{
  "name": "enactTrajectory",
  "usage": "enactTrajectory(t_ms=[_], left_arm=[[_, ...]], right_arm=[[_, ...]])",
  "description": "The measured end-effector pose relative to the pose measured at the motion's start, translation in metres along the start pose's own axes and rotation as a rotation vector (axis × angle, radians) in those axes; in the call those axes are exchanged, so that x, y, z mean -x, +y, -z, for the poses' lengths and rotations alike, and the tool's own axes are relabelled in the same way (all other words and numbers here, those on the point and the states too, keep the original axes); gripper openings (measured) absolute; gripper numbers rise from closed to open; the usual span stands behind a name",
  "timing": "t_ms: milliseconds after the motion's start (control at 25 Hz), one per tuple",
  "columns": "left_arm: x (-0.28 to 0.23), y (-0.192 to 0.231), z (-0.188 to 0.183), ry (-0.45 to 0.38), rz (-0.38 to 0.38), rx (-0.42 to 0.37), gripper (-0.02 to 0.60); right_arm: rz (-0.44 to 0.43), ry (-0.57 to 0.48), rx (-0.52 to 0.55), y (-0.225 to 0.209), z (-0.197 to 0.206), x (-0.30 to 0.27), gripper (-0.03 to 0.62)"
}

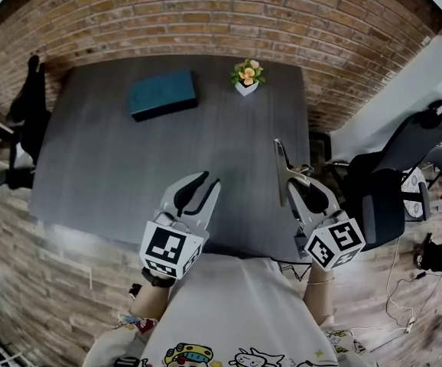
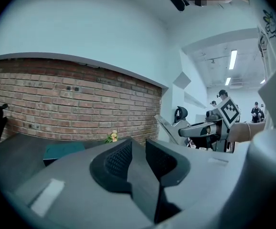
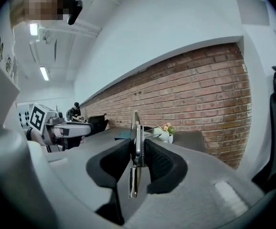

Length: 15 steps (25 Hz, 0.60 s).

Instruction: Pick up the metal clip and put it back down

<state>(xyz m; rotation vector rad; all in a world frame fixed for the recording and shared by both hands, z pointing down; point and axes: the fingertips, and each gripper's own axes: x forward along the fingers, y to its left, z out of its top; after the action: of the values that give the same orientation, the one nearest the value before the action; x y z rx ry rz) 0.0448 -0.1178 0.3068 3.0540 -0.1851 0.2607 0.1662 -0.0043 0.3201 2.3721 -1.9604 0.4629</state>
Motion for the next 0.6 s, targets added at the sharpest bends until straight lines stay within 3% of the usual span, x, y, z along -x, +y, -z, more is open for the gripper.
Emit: enactTrajectory(t_ms=[320,600], left_arm=[[0.005,-0.003,-0.005,-0.009,-0.020,0.003,0.035],[-0.001,-0.001,-0.006,-0.006,-0.046,0.010,0.005]], right_arm=[[0.092,-0.041,0.144,0.001,-0.012,0.021,0.098],[0.093,-0.047,0.147,-0.006,-0.014,0.021,0.098]])
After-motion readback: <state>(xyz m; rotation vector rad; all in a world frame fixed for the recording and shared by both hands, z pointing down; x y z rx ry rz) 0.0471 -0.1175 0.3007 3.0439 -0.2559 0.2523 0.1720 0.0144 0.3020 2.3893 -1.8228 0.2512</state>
